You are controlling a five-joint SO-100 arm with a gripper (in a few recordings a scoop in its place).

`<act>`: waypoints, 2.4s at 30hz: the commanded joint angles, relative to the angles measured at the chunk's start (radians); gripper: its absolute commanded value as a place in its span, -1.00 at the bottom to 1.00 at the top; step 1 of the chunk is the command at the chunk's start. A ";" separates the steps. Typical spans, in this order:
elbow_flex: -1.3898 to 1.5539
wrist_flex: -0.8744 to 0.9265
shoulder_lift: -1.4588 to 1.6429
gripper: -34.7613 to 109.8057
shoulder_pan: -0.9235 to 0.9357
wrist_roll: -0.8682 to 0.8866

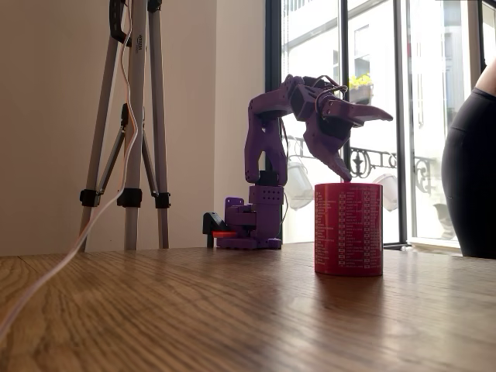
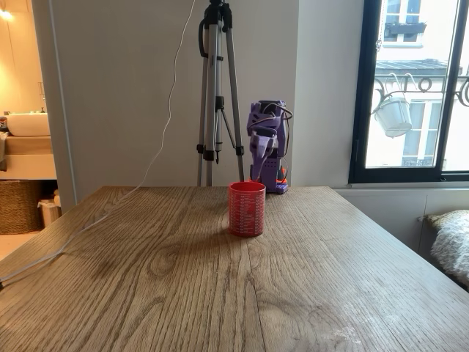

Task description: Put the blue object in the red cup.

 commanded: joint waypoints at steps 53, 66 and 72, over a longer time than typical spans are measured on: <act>1.146 0.359 1.479 -0.51 -0.414 0.267; 1.146 0.357 1.479 -0.51 -0.410 0.270; 1.146 0.357 1.479 -0.51 -0.410 0.270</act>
